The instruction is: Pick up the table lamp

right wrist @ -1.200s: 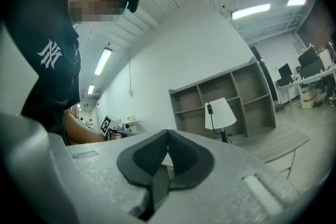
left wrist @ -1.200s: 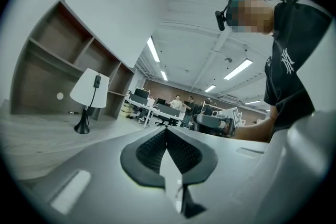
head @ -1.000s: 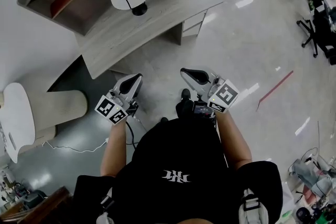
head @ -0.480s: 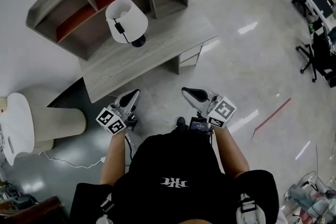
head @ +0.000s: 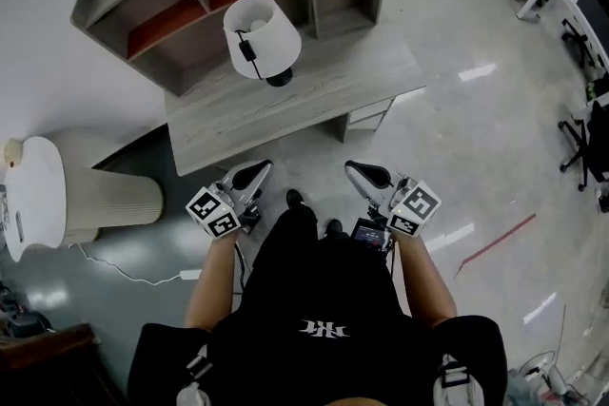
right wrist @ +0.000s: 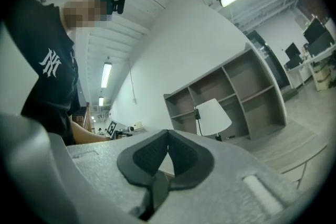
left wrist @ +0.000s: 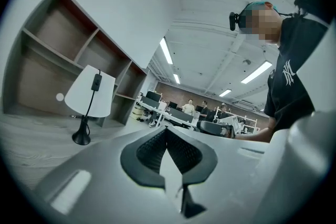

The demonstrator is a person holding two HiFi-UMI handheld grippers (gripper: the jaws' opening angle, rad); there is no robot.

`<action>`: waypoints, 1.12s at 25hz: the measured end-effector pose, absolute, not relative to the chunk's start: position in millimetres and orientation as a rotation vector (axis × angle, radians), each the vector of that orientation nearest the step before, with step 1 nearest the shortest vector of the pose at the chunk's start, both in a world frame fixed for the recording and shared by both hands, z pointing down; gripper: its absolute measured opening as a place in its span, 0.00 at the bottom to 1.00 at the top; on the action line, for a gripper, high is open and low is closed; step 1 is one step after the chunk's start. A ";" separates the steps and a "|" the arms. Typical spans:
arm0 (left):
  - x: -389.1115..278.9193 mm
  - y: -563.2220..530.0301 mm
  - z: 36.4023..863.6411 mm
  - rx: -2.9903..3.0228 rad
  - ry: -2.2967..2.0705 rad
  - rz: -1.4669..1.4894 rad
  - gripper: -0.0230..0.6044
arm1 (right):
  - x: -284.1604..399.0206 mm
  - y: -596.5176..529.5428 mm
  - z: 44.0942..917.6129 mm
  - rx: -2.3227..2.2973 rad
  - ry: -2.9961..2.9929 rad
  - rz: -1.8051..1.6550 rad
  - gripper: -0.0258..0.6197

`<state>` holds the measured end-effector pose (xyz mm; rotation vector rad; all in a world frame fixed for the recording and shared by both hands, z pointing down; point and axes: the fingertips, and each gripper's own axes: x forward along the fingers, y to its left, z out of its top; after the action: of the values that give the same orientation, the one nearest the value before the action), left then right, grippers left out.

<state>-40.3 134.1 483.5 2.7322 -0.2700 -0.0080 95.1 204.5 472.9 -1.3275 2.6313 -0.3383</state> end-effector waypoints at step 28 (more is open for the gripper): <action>-64.9 -136.8 543.8 2.535 -0.335 -0.015 0.03 | 132.6 -78.6 485.1 -1.314 2.588 -0.562 0.04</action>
<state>-64.9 -136.8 543.8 2.5348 -0.3346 -0.0151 132.6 -78.6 485.1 -1.3145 2.5883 -0.5618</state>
